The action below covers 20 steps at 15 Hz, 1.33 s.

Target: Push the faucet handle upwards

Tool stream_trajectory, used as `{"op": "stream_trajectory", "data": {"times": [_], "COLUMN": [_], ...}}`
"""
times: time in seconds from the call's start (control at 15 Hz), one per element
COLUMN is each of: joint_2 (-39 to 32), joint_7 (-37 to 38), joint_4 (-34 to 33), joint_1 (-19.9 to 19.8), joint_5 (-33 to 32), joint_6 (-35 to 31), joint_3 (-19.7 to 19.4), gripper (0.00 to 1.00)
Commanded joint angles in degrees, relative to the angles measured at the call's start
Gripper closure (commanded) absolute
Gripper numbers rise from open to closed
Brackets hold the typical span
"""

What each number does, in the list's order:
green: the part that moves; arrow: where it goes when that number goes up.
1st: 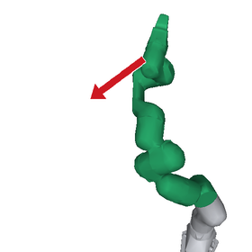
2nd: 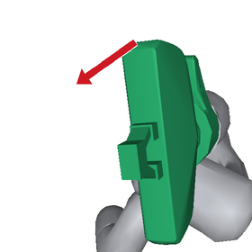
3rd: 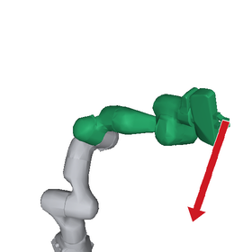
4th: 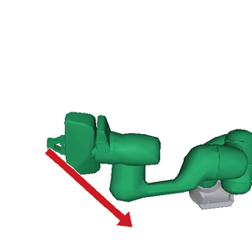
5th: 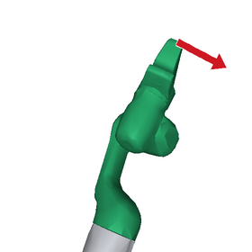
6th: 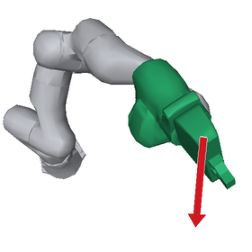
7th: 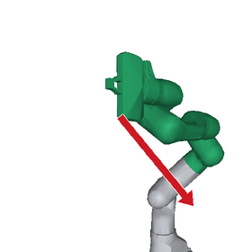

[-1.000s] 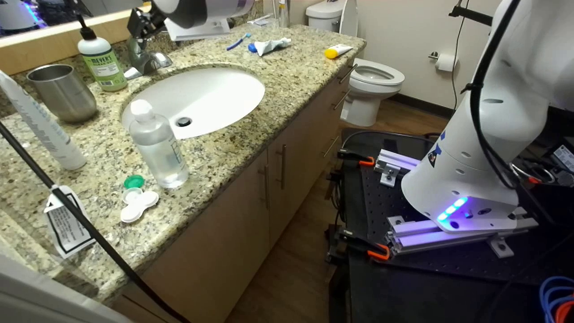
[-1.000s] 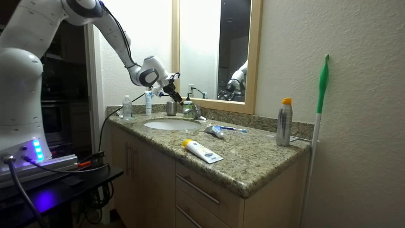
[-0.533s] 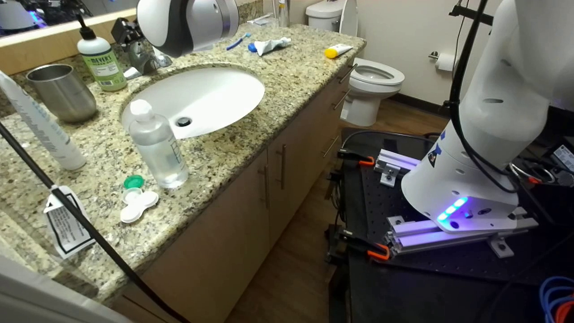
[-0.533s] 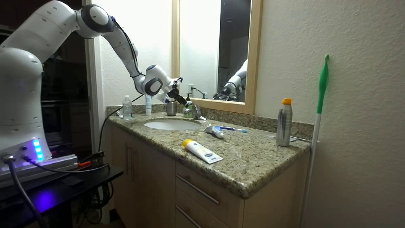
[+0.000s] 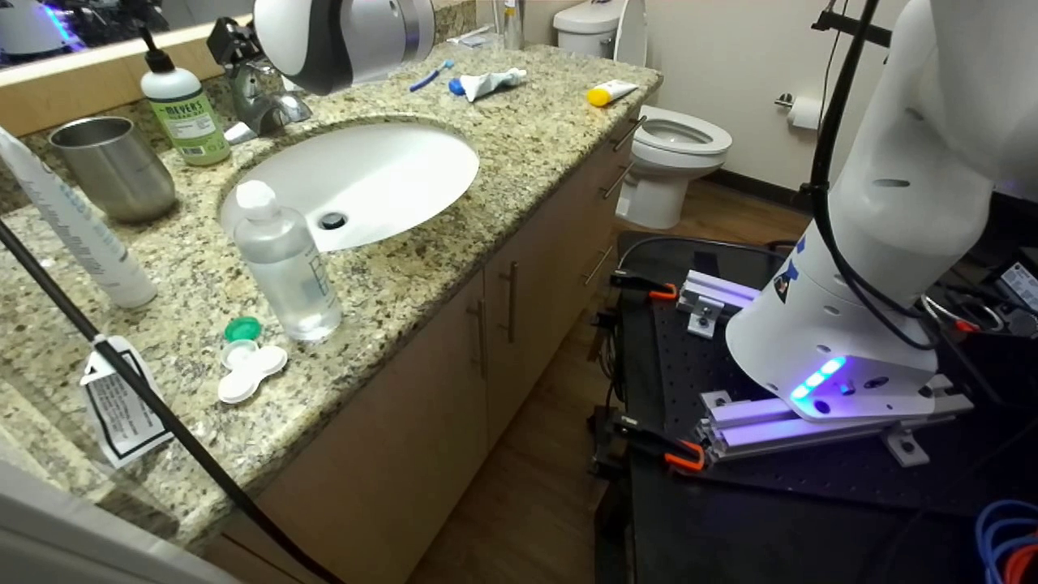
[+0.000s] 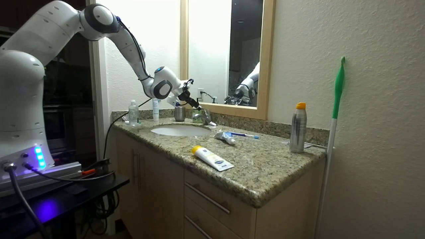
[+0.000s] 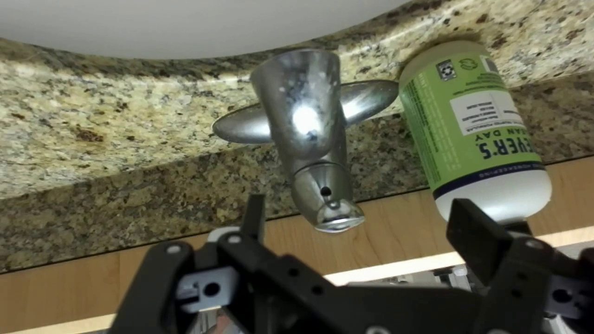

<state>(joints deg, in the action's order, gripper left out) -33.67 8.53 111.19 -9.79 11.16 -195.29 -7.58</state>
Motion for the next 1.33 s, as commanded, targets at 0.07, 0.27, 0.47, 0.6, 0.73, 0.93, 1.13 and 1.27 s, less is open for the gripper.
{"op": "stream_trajectory", "data": {"times": [0.07, 0.27, 0.47, 0.6, 0.73, 0.93, 1.13, 1.27], "joint_2": [-2.05, -1.36, -1.02, -0.67, -0.76, -1.01, -1.32, -1.42], "joint_7": [0.27, 2.14, 5.59, 5.83, 6.05, 8.26, 8.4, 8.67], "joint_4": [-3.59, -5.09, -5.51, -5.01, -5.11, -5.07, -5.1, -5.11], "joint_1": [5.28, 1.78, 0.16, 1.42, 1.44, 2.06, 1.92, 2.05], "joint_5": [3.9, 3.65, 4.48, 3.51, 3.56, 4.72, 3.86, 3.9], "joint_6": [0.45, 4.15, 13.83, 11.75, 12.37, 16.24, 15.22, 15.46], "joint_3": [-8.28, -4.52, -1.74, -3.05, -2.85, -2.9, -2.87, -2.88], "gripper": [0.25, 0.42, 0.62, 0.23, 0.17, 0.01, 0.01, 0.0]}}
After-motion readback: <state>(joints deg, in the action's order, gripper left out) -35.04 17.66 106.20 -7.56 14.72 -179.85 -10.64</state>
